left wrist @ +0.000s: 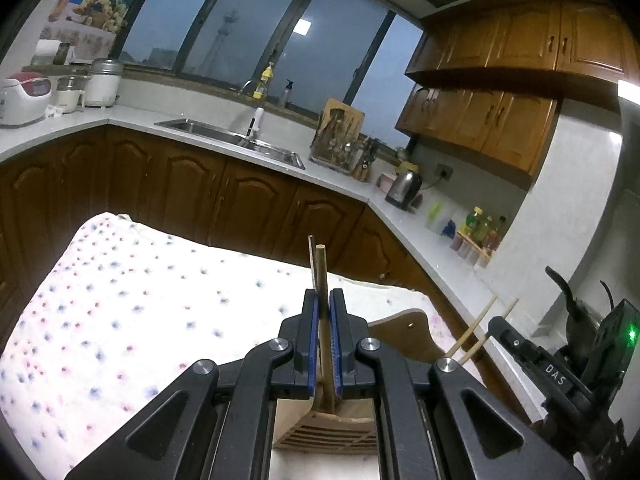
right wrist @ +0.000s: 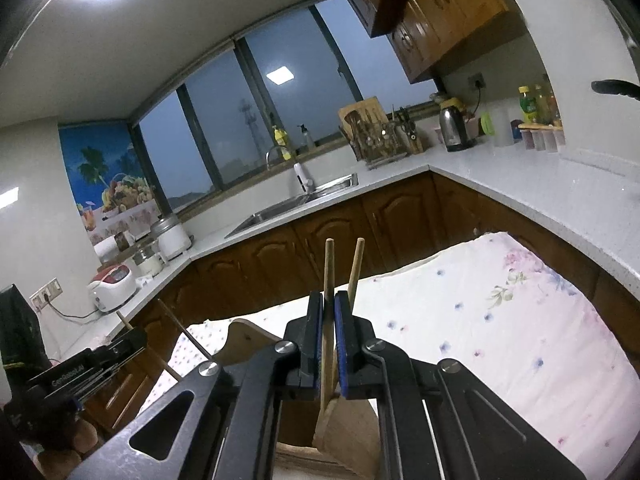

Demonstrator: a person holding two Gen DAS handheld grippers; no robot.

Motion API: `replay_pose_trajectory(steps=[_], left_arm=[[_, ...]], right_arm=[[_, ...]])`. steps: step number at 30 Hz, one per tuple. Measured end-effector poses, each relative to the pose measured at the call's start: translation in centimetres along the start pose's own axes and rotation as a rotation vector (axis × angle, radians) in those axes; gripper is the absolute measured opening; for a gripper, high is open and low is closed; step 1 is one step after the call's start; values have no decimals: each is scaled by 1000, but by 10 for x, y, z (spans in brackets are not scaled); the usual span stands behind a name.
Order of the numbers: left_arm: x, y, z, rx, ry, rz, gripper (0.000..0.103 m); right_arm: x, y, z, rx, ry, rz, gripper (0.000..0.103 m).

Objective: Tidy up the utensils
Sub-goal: 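Carry both wooden chopsticks upright to the holder and lower them in, then open left tool while right tool opens, releasing chopsticks into the holder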

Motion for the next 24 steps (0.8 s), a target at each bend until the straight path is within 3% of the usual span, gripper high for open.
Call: replay_pose_trajectory(steps=[13, 15, 17, 18, 19, 20, 23, 24], left_arm=[[-11, 0, -1, 12, -10, -9, 4], [-12, 1, 0, 15, -16, -12, 4], [-12, 1, 0, 12, -23, -15, 10], [-14, 1, -1, 8, -24, -14, 15], [-16, 0, -2, 4, -18, -15, 28], [-19, 0, -4, 1, -9, -17, 38], [-29, 0, -6, -2, 8, -18, 43], [-32, -1, -5, -7, 7, -14, 45]], right_arm=[[2, 0, 3, 13, -15, 2, 6], [3, 1, 3, 19, -23, -3, 11], [2, 3, 4, 35, -26, -17, 12], [1, 4, 4, 40, -29, -15, 14], [0, 5, 5, 43, -30, -10, 18], [-2, 6, 5, 50, -27, -9, 29], [-13, 8, 3, 69, -4, -21, 48], [-17, 9, 2, 75, 4, -25, 60]])
Point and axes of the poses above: each gripper's, at about its wrist camera, not at the fingertips, and x roughly the way its jaws point, y to its right, z to its underside, the point moved 9 cm from there along x, roughly the way its jaws point, and after that the axes turned 9 degrees about -x, right-handed, at the moved point
